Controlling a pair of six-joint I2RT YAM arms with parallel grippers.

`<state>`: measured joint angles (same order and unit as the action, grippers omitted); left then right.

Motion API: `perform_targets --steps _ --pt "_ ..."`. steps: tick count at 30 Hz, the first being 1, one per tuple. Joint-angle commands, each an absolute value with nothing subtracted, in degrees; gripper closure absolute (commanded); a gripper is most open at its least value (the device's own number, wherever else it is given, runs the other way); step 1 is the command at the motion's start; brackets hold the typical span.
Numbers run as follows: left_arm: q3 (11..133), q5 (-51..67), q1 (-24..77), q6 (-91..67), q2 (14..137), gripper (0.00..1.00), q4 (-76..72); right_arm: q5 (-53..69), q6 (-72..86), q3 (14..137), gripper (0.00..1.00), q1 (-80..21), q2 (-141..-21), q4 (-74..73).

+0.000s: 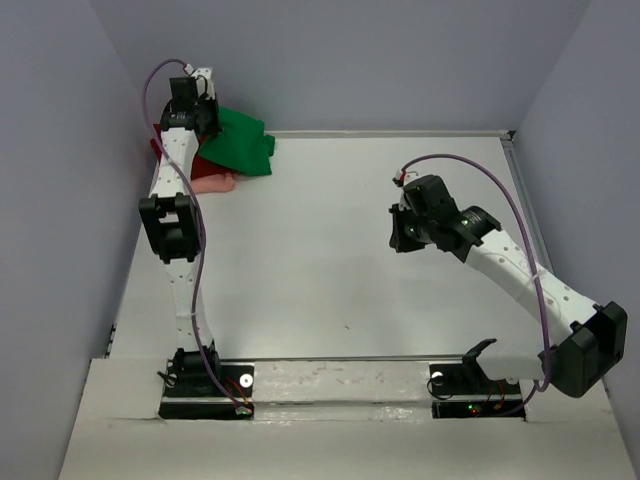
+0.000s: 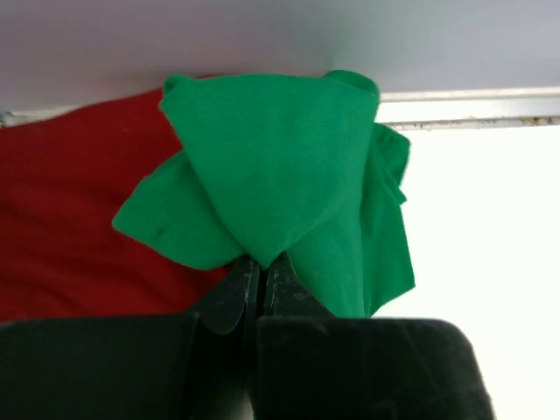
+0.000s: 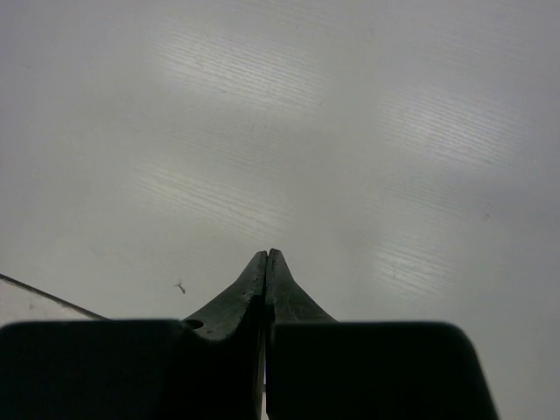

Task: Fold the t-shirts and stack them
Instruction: Put the neatly folded tshirt into the corner of the board with the left arm

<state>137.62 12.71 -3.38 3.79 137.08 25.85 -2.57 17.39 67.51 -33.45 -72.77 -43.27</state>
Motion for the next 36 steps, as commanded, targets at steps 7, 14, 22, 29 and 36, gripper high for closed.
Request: perform_targets --steps 7,14,22,29,36 --pt "136.1 12.3 -4.8 7.3 127.1 1.00 15.9 -2.7 17.1 67.9 1.00 -33.9 -74.2 -43.2" --pt "137.5 13.5 -5.4 7.6 128.2 1.00 15.9 -3.1 16.9 67.9 1.00 -34.5 -74.5 -43.1" --pt "137.5 13.1 -8.0 5.5 129.2 1.00 14.9 -3.2 16.8 67.1 1.00 -34.5 -74.3 -43.5" --pt "139.5 14.1 -10.7 4.5 130.6 1.00 14.9 -3.2 16.3 67.6 1.00 -34.5 -74.5 -43.9" --pt "142.7 16.0 -13.2 3.2 135.3 1.00 14.6 -3.8 16.7 67.7 1.00 -34.5 -74.1 -46.0"
